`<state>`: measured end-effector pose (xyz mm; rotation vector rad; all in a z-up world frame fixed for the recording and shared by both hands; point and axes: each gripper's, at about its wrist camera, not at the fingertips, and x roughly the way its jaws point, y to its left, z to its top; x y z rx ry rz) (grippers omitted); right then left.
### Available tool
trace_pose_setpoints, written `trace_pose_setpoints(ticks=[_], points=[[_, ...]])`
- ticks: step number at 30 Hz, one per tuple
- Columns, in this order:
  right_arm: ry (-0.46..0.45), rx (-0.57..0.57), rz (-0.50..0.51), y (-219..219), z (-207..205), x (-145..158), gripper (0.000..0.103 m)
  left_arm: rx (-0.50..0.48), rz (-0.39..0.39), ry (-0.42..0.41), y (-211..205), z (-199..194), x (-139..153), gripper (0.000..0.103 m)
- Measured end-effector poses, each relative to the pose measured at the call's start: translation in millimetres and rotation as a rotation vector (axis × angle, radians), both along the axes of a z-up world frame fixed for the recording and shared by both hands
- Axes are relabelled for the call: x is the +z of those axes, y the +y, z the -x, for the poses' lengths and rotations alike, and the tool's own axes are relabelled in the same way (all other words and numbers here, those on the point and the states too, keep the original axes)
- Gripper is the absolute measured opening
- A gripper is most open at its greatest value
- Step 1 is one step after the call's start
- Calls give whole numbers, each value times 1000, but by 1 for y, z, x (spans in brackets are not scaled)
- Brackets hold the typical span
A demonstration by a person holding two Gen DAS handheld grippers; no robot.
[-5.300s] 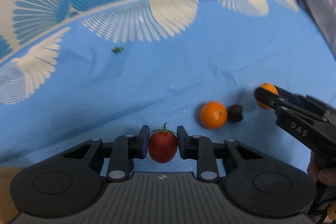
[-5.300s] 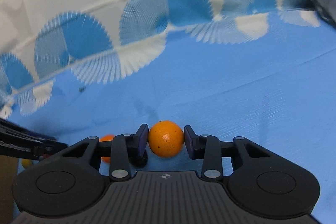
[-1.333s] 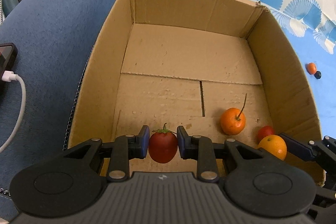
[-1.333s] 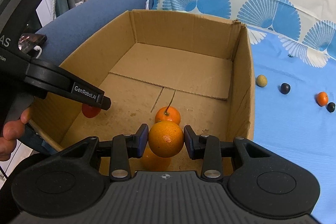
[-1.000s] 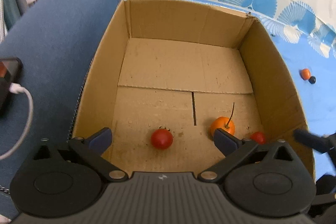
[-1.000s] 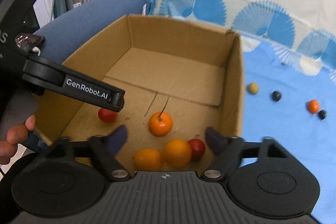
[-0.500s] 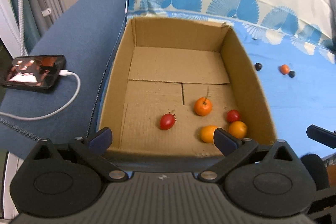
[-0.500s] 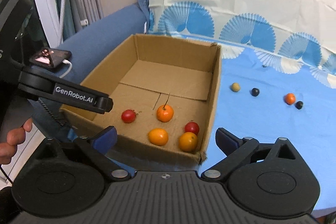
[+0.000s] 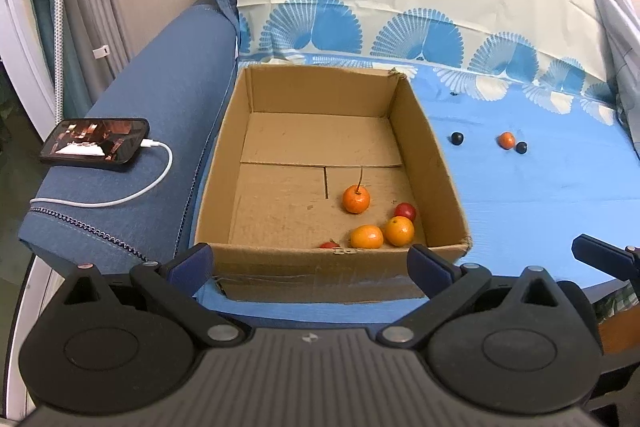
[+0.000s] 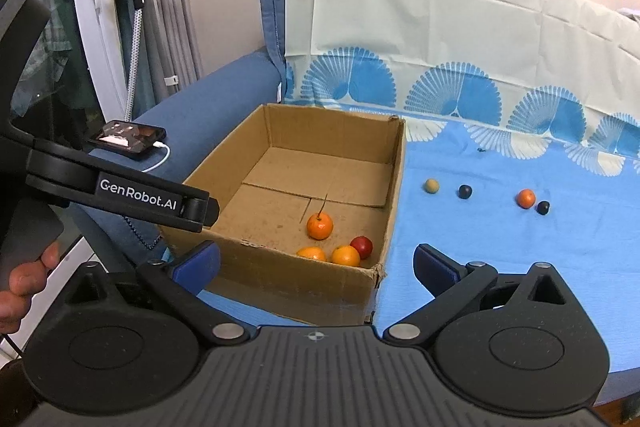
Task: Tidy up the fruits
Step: 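Move both tools back toward the remaining fruits on the sheet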
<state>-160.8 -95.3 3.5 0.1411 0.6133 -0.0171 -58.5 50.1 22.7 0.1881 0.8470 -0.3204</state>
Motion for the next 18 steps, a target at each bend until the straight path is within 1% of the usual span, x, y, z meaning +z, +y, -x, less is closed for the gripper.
trace_pose_setpoints(ticks=[8, 18], points=[[-27, -15, 6, 0, 12, 5, 102, -14, 3, -36, -1, 13, 10, 103], [-32, -20, -11, -2, 11, 5, 102, -18, -11, -44, -4, 11, 15, 103]])
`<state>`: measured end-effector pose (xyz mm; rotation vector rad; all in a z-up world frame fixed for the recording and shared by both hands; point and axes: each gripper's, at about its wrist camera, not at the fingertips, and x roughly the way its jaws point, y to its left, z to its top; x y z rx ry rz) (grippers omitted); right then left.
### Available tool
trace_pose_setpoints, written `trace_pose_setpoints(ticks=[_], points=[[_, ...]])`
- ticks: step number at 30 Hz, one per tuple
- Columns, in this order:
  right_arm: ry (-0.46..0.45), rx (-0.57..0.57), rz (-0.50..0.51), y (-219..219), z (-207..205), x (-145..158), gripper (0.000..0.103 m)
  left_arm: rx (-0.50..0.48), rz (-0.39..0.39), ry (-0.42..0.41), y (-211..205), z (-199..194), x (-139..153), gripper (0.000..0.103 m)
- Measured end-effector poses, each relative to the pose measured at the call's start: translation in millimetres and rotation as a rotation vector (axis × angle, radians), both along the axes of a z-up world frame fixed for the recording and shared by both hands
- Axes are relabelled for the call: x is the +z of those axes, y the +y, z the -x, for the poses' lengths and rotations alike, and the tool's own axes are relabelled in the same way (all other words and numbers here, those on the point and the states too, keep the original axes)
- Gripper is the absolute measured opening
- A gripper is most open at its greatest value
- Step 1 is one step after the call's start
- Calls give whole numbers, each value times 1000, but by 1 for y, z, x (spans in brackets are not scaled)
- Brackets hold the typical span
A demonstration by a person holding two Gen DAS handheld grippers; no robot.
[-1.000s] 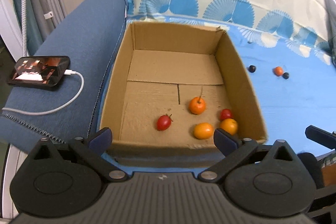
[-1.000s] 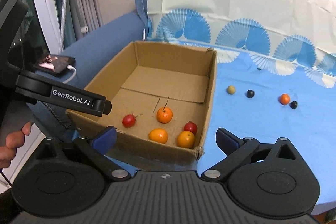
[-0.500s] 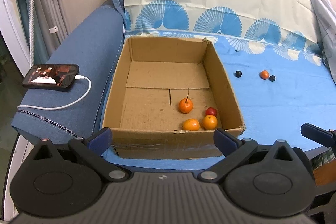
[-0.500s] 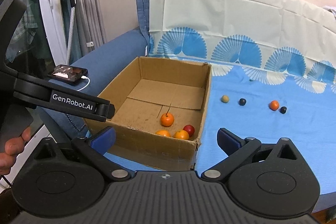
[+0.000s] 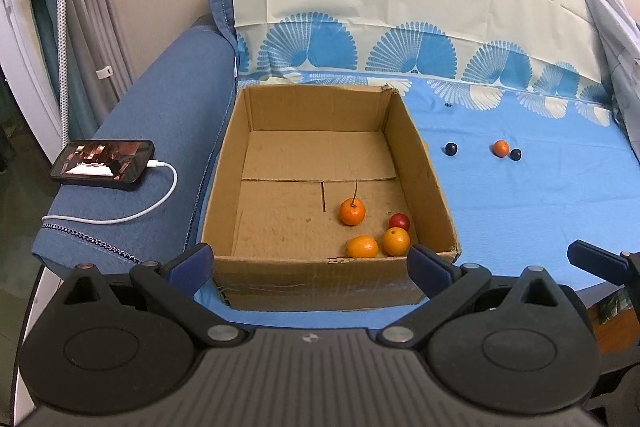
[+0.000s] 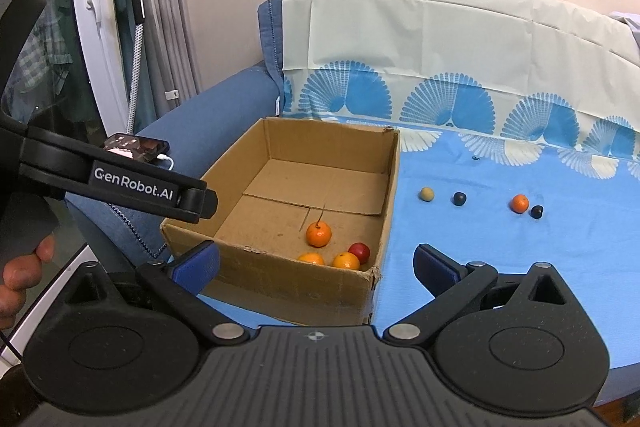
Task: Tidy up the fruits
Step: 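Move both tools back toward the remaining fruits on the sheet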
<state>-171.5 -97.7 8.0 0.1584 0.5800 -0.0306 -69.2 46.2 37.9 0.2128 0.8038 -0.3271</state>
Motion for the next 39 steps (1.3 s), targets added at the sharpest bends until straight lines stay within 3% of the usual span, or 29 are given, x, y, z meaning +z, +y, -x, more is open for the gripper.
trace_pose_setpoints(ticks=[11, 22, 26, 30, 39], points=[[-13, -51, -36, -30, -5, -9, 102, -48, -29, 16, -37, -20, 2, 103], [2, -224, -49, -123, -26, -35, 102, -171, -43, 94, -133, -76, -8, 103], [12, -288, -42, -167, -42, -52, 102, -250, -81, 120, -187, -108, -24, 103], [12, -331, -32, -214, -69, -76, 102, -317, -166, 143, -247, -148, -53, 103], [-9, -311, -68, -306, -163, -149, 102, -343, -280, 289, -341, -246, -142, 103]])
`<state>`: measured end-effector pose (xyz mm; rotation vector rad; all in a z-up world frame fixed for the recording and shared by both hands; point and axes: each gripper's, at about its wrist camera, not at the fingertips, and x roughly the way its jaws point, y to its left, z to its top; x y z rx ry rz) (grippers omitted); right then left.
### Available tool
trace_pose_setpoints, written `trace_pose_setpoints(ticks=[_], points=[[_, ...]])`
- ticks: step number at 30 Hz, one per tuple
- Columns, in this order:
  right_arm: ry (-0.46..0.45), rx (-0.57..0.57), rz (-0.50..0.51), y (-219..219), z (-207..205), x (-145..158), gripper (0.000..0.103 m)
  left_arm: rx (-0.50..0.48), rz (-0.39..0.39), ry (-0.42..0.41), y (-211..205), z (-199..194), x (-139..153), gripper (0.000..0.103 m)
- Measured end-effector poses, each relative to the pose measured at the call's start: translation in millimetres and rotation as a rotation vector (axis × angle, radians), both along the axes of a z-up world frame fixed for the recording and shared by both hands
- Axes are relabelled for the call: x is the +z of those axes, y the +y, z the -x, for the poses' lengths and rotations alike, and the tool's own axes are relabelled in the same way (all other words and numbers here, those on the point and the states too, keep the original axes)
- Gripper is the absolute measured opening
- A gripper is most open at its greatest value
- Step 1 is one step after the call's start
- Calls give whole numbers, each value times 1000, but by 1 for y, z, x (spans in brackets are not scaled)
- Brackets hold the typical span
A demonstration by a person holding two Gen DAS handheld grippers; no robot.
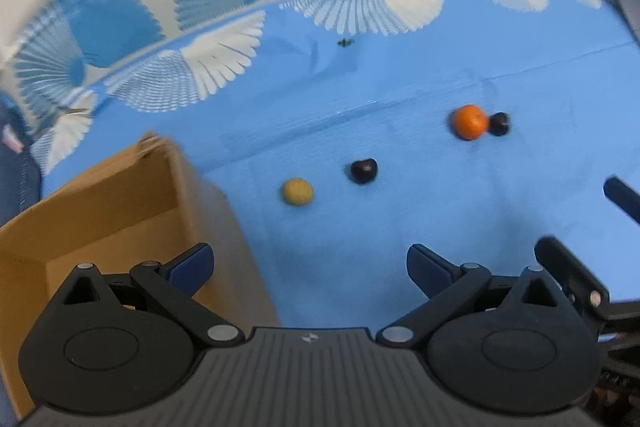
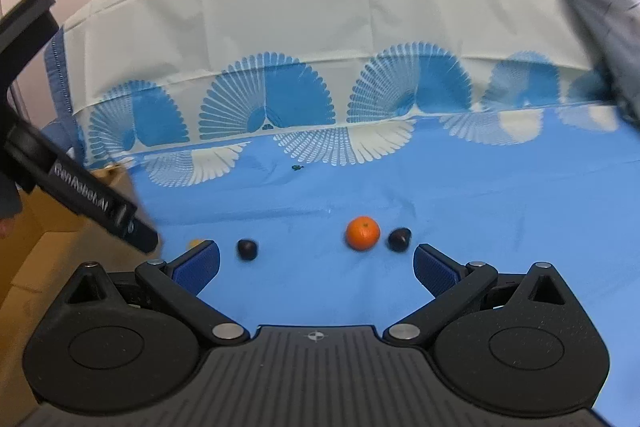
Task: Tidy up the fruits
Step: 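Move both tools back toward the remaining fruits on the sheet, then grasp the yellow fruit with the left tool while the right tool grasps a tangerine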
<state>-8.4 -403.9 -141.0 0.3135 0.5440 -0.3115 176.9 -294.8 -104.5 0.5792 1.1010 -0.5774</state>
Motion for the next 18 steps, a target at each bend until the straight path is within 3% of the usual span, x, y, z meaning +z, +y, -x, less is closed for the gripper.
trace_pose_setpoints(ticks=[5, 8, 10, 13, 18], points=[[64, 25, -79, -29, -49, -49, 102, -46, -92, 69, -32, -37, -47, 103], [97, 19, -97, -38, -70, -75, 102, -137, -167, 29, -50, -41, -61, 103], [112, 4, -86, -44, -83, -89, 102, -147, -225, -14, -58, -44, -69, 103], [129, -9, -91, -54, -98, -105, 102, -192, -254, 25, -68, -54, -82, 103], [115, -6, -24, -54, -108, -112, 102, -260, -314, 10, -85, -62, -97, 103]])
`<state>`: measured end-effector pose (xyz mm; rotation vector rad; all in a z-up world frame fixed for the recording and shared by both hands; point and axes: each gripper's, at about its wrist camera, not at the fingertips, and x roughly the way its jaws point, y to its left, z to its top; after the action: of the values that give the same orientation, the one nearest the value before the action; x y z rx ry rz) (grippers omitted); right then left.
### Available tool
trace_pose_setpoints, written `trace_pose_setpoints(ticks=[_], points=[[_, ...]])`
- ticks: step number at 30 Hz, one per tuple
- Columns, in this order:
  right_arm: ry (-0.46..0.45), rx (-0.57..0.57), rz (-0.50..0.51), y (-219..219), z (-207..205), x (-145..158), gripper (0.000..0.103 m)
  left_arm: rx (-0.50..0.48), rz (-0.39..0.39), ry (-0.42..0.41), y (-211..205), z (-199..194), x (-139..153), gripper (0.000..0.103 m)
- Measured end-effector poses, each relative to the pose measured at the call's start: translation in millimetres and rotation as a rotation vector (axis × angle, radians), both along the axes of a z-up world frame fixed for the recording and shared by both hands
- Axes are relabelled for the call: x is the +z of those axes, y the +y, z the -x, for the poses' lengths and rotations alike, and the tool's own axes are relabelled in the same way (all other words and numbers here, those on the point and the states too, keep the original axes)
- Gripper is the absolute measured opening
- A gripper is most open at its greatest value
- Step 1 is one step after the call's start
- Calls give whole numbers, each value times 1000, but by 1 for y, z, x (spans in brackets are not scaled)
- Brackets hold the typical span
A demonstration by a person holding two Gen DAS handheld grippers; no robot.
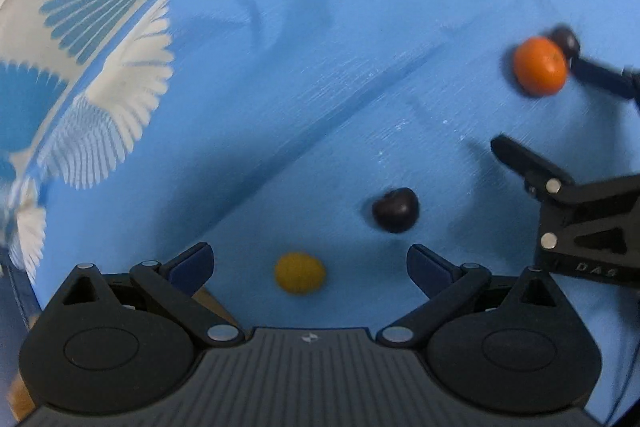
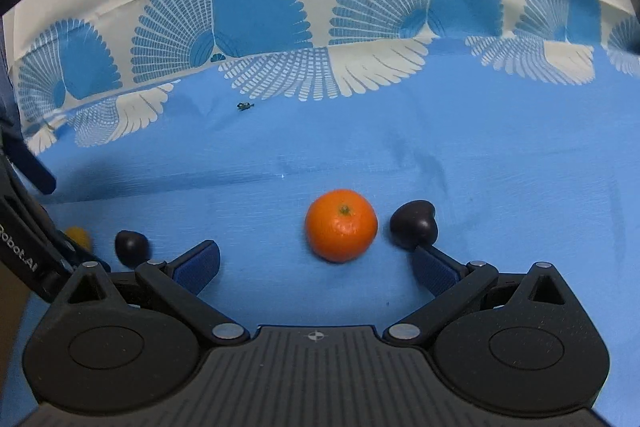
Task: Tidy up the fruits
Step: 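Grasp the yellow fruit with the left tool while the right tool grasps a tangerine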
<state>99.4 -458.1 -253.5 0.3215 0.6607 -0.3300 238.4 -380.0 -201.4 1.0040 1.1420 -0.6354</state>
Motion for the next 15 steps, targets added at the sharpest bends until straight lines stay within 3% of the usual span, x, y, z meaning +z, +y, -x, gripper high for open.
trace_pose_setpoints(ticks=[3, 6, 7, 9, 10, 11, 12, 15], points=[[0, -5, 35, 2, -7, -3, 102, -50, -72, -8, -5, -2, -13, 103], [7, -15, 52, 2, -13, -4, 102, -29, -68, 18, -2, -7, -12, 102], [7, -26, 65, 4, -12, -3, 99, -26, -62, 30, -1, -9, -11, 96], [10, -47, 98, 7, -8, -1, 75, -28, -25, 86, 1, -8, -7, 71], [4, -46, 93, 7, -7, 0, 67, -30, -11, 111, 1, -7, -3, 47], [-2, -53, 89, 7, -4, 1, 50, -38, -12, 106, 0, -2, -1, 29], [5, -64, 89, 8, -2, 2, 39, -49, -14, 94, 0, 0, 0, 28], [6, -100, 46, 6, 5, 6, 39, -53, 21, 80, 2, 5, 7, 28]])
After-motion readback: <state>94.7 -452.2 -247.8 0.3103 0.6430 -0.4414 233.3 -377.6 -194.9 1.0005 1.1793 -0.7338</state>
